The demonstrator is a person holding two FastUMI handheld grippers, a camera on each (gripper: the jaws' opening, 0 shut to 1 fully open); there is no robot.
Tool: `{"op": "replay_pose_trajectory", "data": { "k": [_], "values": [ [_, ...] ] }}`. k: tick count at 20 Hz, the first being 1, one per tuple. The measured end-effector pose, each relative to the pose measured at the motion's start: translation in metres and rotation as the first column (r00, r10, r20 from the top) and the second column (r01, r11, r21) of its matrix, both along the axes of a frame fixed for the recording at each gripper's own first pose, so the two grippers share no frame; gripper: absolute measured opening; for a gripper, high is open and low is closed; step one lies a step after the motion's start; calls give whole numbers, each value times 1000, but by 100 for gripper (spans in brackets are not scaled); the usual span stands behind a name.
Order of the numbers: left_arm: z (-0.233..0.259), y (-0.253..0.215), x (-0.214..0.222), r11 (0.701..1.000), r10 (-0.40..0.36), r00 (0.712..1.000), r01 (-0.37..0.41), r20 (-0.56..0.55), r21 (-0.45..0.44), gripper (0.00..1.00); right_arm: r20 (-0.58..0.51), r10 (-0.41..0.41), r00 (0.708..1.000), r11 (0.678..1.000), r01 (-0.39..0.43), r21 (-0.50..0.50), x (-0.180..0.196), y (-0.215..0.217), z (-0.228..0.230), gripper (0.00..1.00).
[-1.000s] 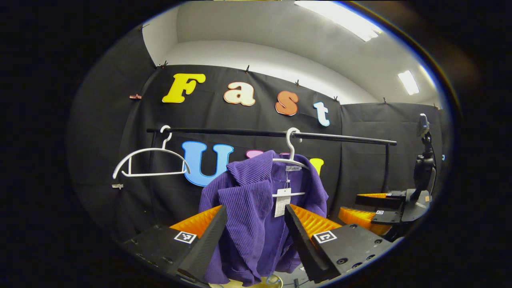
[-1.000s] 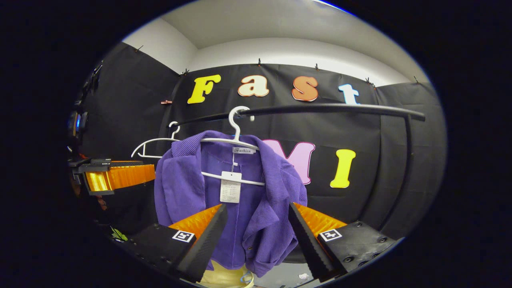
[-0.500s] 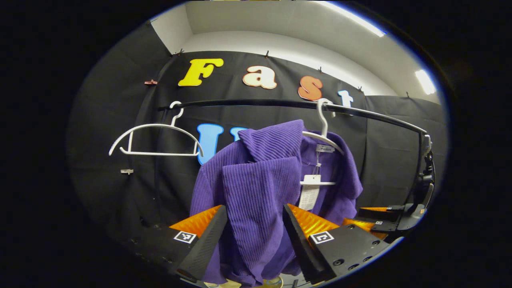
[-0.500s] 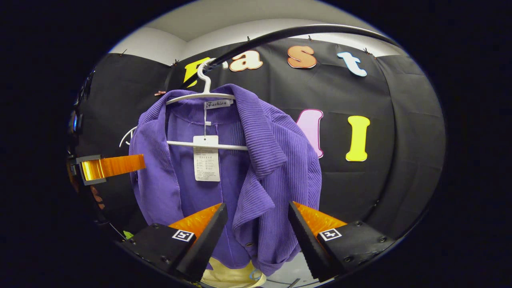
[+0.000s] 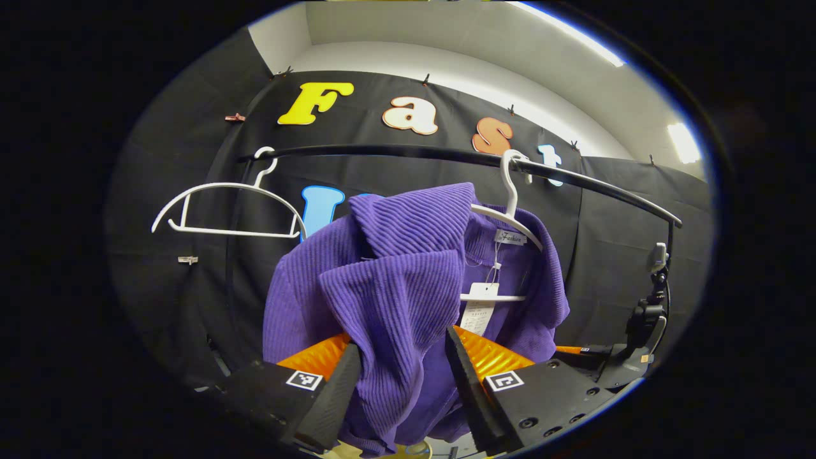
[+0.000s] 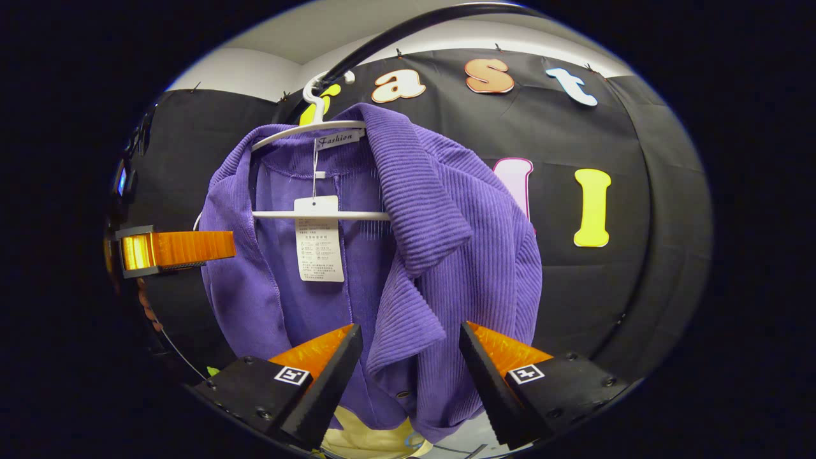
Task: Grasp the clothes on the hanger with both hands and then place them into the laundry hamper below.
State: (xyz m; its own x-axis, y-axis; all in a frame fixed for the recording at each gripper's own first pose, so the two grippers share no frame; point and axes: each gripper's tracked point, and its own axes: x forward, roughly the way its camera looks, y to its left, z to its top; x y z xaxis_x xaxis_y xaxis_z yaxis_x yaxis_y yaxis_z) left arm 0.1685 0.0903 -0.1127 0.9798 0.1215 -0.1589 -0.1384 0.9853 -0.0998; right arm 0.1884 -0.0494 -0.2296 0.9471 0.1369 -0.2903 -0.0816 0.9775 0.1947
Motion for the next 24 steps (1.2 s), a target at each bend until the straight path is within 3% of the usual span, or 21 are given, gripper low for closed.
{"op": "replay_pose_trajectory", "data": {
  "k": [1, 6, 10, 12, 20, 21, 22, 24],
  "values": [
    [-1, 1, -1, 1000, 12, 1000, -12, -3, -5, 76, -7, 16, 1000, 1000, -16, 15, 1, 5, -4, 97],
    [-6, 20, -5, 995, 88, 996, -89, -27, -46, 8, -11, 20, 1000, 999, -20, 44, 18, 11, -14, 88],
    [-4, 15, -9, 996, 85, 996, -85, -42, -2, 6, 1, -46, 999, 998, 46, -31, 22, -6, -11, 37],
    [-3, 15, -10, 996, 85, 996, -84, -42, 15, 6, -4, -44, 999, 999, 44, -21, 15, -4, -9, 11],
    [5, 6, -13, 998, 57, 997, -57, -43, 5, 5, 112, -143, 983, 984, 154, -94, -20, -46, 49, 14],
    [9, 5, -16, 998, 59, 997, -58, -40, 20, 5, 144, -185, 972, 972, 203, -117, -22, -58, 59, 14],
    [14, 5, -18, 998, 60, 998, -58, -32, 35, 5, 162, -180, 970, 971, 201, -126, -25, -60, 68, 4],
    [24, 4, -22, 997, 61, 998, -60, -10, 57, 5, 152, -168, 974, 973, 189, -135, -26, -56, 68, 4]
  ]
}}
